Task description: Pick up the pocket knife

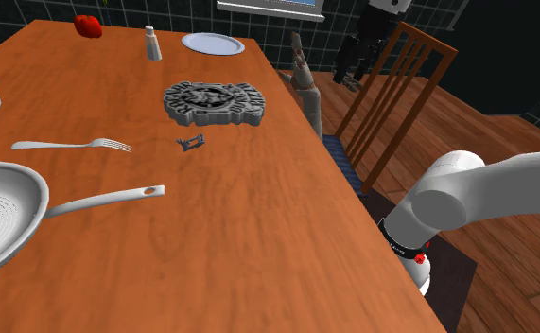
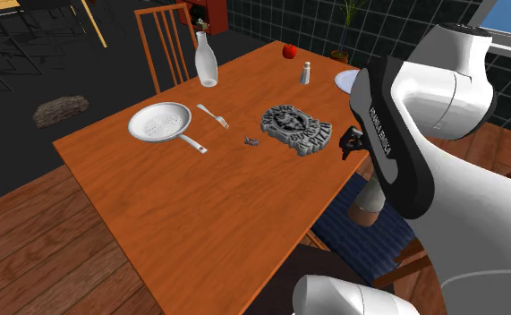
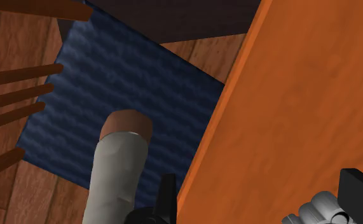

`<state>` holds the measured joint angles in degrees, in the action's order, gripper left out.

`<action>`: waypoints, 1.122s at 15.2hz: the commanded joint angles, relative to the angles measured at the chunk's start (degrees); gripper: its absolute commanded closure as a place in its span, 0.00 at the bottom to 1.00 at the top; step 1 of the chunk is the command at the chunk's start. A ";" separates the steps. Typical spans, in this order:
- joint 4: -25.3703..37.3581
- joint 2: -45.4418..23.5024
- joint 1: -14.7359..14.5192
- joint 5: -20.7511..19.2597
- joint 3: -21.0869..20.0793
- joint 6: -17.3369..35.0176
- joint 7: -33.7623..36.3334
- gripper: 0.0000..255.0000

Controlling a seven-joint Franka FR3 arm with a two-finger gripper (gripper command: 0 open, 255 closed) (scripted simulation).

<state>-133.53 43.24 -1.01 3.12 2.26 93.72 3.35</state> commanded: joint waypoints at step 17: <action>5.83 -18.15 -2.94 6.18 -20.87 12.95 27.50 0.00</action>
<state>-129.07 27.07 -3.94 9.36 -17.23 106.02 28.80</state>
